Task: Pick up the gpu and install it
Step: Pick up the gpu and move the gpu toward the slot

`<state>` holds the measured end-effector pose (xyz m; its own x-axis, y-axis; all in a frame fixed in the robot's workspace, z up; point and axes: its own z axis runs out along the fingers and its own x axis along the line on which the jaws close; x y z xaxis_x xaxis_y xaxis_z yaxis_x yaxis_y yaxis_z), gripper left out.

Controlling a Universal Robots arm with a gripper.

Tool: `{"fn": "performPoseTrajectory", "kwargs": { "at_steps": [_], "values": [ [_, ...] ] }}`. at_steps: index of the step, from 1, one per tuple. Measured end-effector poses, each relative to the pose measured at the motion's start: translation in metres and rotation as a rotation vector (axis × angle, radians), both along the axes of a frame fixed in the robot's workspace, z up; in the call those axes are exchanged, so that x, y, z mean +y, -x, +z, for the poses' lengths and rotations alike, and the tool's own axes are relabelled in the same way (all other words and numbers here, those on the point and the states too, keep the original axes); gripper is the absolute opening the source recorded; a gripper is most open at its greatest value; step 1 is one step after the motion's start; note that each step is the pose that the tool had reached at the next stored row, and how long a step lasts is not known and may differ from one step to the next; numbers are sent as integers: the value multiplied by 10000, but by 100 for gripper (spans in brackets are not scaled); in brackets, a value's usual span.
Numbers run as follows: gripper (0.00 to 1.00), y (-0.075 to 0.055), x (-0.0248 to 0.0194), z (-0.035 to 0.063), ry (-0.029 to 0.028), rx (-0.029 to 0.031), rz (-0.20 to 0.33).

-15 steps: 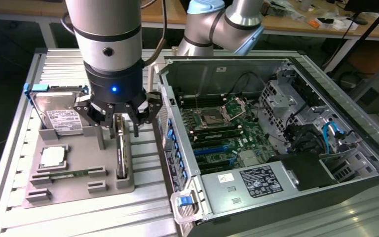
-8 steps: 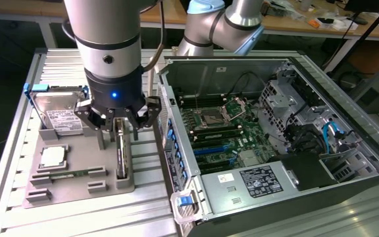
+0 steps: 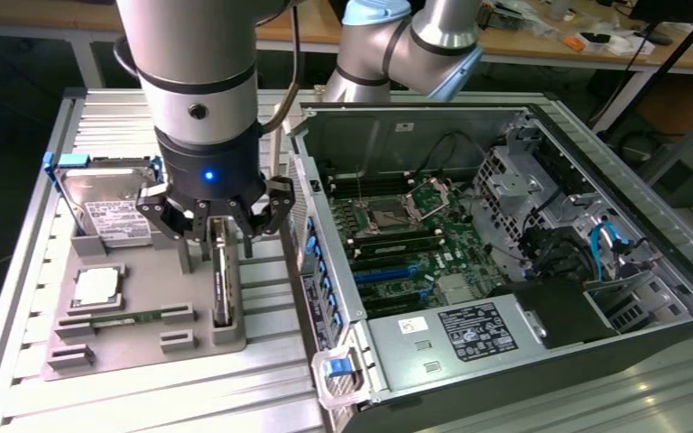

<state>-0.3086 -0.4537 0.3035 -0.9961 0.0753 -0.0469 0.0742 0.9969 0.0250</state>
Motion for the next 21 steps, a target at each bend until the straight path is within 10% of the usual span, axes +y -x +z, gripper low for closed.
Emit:
{"fn": "performPoseTrajectory", "kwargs": {
  "at_steps": [21],
  "values": [
    [48,31,9,-228,35,0,0]
  ]
}}
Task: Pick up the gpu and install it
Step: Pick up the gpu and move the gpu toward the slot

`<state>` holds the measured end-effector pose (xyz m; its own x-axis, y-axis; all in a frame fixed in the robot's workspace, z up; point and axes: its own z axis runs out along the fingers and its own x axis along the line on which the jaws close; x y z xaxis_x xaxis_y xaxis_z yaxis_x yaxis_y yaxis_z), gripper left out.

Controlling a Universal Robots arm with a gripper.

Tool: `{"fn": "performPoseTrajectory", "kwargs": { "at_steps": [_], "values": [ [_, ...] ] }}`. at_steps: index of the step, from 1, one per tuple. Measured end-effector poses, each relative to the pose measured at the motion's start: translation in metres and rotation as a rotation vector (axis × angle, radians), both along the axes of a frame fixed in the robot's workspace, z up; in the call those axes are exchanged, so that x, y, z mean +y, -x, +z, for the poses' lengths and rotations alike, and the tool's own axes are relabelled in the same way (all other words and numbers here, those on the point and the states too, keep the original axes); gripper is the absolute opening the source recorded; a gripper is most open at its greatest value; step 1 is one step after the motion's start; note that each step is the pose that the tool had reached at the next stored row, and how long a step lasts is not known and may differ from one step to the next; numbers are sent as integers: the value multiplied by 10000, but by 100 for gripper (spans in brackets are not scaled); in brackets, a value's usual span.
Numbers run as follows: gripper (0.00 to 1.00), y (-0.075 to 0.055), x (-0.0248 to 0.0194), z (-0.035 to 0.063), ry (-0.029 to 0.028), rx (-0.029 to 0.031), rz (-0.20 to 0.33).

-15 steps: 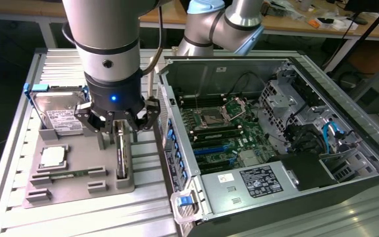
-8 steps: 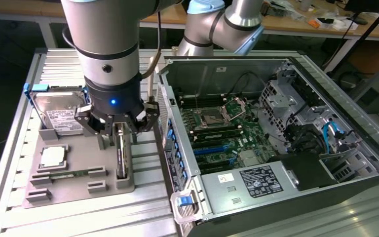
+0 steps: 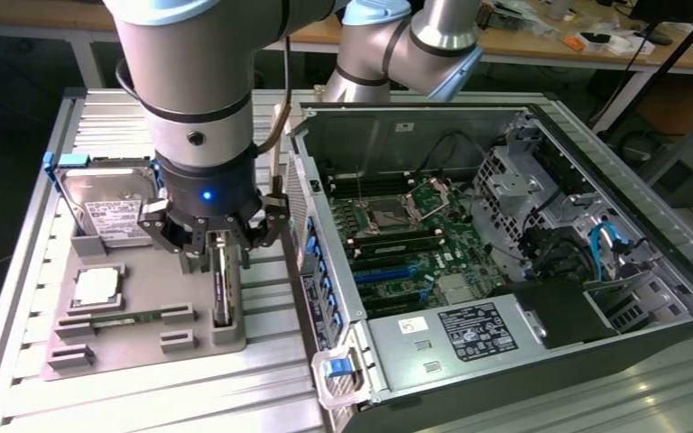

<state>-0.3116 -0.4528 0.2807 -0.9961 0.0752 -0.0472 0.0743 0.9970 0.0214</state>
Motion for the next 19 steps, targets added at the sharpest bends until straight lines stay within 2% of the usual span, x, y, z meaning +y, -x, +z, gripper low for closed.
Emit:
{"fn": "performPoseTrajectory", "kwargs": {
  "at_steps": [9,11,19],
  "values": [
    [48,30,58,-141,92,-1,0],
    [48,38,72,-181,132,0,0],
    [48,42,80,-212,156,1,1]
  ]
}}
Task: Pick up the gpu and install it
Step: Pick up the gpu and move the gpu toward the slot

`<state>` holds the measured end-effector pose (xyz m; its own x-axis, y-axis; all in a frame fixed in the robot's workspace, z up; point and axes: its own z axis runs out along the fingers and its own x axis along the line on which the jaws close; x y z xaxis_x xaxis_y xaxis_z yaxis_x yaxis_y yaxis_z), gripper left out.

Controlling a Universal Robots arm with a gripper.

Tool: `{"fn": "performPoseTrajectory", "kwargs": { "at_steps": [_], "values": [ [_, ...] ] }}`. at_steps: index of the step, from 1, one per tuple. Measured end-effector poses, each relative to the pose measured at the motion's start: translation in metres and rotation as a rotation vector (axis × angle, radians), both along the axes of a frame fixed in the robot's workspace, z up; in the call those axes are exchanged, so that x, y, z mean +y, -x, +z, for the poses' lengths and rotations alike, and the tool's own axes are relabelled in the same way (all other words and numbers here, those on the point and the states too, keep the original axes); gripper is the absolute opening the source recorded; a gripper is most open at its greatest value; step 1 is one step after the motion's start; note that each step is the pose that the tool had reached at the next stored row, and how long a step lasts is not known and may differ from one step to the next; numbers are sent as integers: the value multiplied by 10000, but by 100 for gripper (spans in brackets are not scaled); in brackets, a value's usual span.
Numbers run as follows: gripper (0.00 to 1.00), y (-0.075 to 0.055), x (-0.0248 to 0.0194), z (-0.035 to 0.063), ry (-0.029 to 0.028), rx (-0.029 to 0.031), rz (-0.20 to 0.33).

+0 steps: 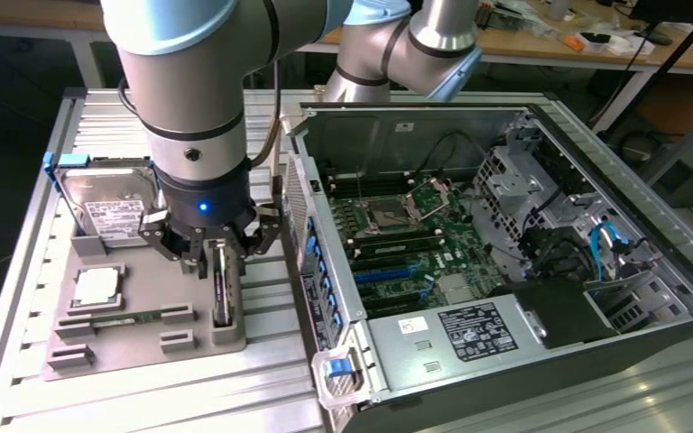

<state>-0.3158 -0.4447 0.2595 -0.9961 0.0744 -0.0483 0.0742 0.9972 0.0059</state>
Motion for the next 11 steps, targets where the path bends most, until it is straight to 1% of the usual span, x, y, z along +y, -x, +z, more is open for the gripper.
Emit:
{"fn": "performPoseTrajectory", "kwargs": {
  "at_steps": [11],
  "values": [
    [48,0,0,-32,0,-1,0]
  ]
}}
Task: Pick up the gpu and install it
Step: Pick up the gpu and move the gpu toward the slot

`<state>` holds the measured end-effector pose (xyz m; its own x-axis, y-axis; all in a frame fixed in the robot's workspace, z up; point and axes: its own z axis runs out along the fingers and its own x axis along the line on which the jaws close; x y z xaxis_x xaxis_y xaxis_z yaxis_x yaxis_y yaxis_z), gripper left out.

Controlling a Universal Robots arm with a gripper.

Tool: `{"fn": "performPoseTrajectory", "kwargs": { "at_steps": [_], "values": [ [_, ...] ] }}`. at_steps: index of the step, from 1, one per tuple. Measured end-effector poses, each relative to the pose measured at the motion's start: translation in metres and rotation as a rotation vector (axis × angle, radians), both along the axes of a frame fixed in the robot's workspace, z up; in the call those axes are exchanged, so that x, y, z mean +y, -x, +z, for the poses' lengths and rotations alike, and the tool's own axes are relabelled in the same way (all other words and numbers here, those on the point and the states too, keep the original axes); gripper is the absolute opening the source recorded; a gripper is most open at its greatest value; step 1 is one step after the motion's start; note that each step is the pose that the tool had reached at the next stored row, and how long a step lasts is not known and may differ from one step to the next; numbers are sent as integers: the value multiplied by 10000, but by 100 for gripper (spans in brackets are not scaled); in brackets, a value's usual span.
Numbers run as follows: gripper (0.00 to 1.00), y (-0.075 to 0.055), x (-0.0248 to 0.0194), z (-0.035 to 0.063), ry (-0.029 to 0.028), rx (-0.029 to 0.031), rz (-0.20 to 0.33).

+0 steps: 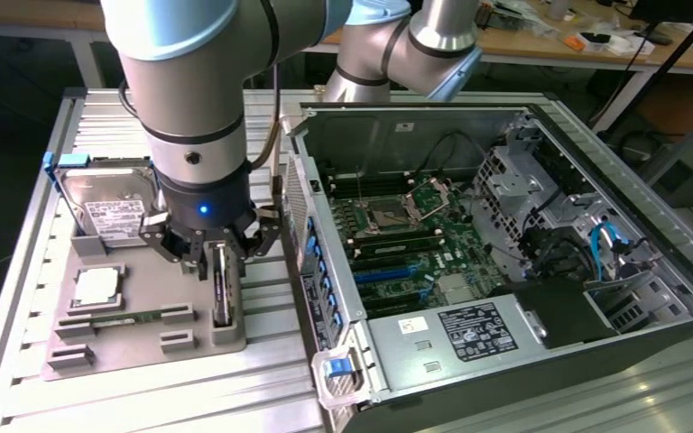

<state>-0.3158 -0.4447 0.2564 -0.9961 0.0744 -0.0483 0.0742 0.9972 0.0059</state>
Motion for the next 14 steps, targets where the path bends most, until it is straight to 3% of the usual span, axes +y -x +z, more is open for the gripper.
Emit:
{"fn": "performPoseTrajectory", "kwargs": {
  "at_steps": [14],
  "values": [
    [48,0,0,-34,-2,-2,0]
  ]
}}
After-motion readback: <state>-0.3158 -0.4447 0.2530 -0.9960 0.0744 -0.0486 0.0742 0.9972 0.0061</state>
